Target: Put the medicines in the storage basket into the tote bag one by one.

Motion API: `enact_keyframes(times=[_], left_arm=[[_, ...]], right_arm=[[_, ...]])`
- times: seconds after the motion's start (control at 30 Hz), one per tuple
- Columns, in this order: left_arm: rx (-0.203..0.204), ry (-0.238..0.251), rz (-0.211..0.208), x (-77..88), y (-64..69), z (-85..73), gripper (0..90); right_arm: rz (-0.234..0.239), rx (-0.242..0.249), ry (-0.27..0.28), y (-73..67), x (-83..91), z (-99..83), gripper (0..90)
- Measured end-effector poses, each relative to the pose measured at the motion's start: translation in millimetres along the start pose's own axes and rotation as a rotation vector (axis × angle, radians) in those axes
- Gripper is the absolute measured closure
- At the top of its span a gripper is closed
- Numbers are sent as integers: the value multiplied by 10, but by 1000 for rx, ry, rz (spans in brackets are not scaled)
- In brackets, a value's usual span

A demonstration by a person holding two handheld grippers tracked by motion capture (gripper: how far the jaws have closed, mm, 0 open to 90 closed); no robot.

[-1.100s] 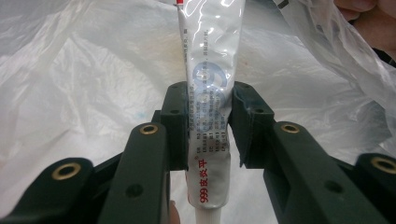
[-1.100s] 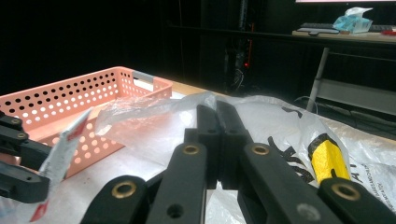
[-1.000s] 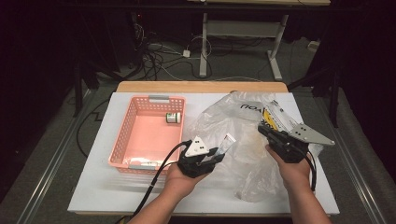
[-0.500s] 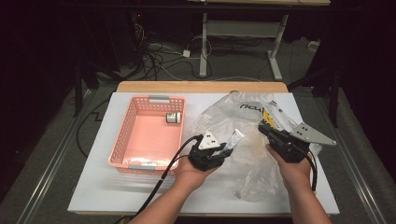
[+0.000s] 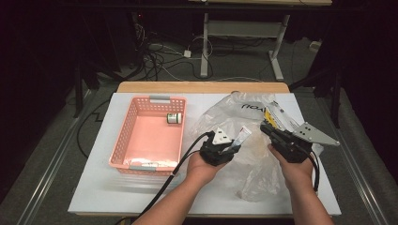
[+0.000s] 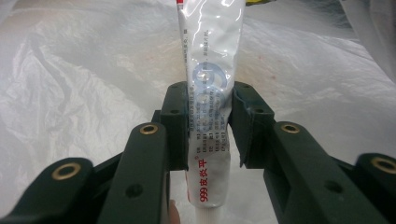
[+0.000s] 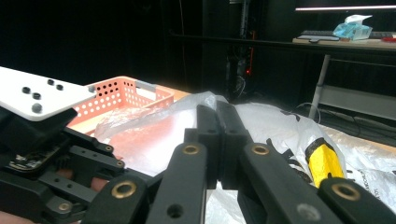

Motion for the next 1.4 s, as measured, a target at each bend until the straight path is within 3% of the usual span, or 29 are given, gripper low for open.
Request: enact_keyframes(times=[0.67, 1.27, 1.4], left_arm=[[-2, -14, 38, -454, -72, 102, 674], [18, -17, 27, -766, -81, 66, 671], [26, -14, 21, -747, -60, 75, 592]], right_arm=[[-8, -13, -1, 41, -13, -13, 900], [-11, -29, 0, 66, -26, -19, 900], [-11, -29, -3, 78, -22, -28, 900]])
Point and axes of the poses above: each handheld gripper's, and its own axes: x roughly backward along the jaws, z roughly out of its top, y roughly to its right, the point moved 10 cm from there along -x, roughly forward along the jaws, and after that the axes turned 4 degrees about -y, right-handed, at the moved point
